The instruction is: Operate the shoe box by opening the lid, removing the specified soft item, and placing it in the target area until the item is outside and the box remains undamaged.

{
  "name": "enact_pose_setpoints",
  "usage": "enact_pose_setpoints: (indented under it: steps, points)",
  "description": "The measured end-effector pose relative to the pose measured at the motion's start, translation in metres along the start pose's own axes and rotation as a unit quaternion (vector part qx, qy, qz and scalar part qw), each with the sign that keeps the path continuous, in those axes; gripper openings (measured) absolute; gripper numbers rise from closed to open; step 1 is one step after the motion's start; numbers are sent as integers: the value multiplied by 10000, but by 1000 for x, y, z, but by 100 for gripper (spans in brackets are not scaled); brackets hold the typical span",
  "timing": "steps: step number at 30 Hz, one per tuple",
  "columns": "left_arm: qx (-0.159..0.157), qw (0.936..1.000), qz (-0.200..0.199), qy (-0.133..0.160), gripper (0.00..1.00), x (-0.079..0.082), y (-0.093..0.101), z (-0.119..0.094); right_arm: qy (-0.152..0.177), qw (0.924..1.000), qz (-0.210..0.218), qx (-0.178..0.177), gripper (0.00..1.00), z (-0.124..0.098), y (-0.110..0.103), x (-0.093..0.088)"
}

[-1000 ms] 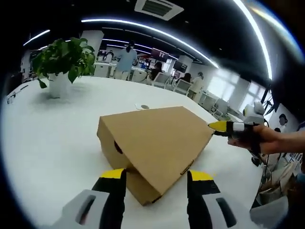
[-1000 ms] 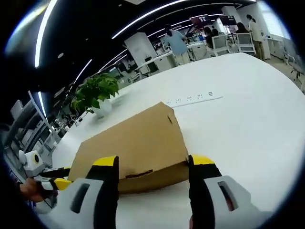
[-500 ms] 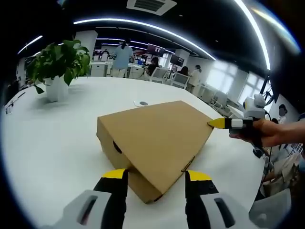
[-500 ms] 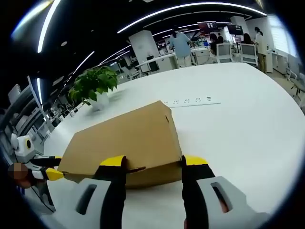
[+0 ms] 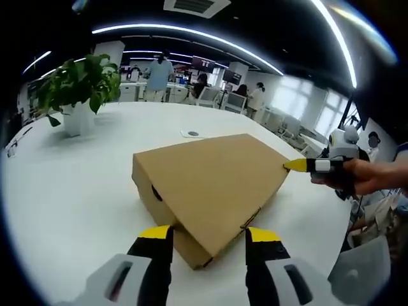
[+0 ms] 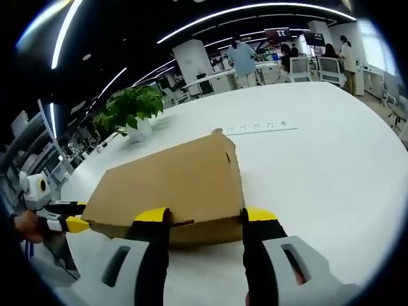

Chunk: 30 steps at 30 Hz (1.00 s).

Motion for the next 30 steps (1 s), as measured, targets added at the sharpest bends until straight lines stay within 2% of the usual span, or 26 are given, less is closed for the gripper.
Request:
enact_pose_setpoints:
  steps: [12, 22, 30]
  points:
    - [182, 9996, -217, -31, 43, -18, -7, -31, -22, 10000, -12, 38, 42, -19, -33, -26]
    - [342, 9991, -258, -47, 43, -31, -12, -49, -25, 9999, -26, 111, 42, -28, -52, -40]
    - [483, 9978, -457, 20, 42, -40, -17, -62, 34, 10000, 46, 63, 42, -32, -68, -50]
Point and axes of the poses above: the point that each gripper's makers call its tool centre point, and the gripper's own axes: z roughly forward along the fingers, y roughly to its right, x roughly out of its top, the point moved 10 cm from there along -z, roughly backward along the fingers
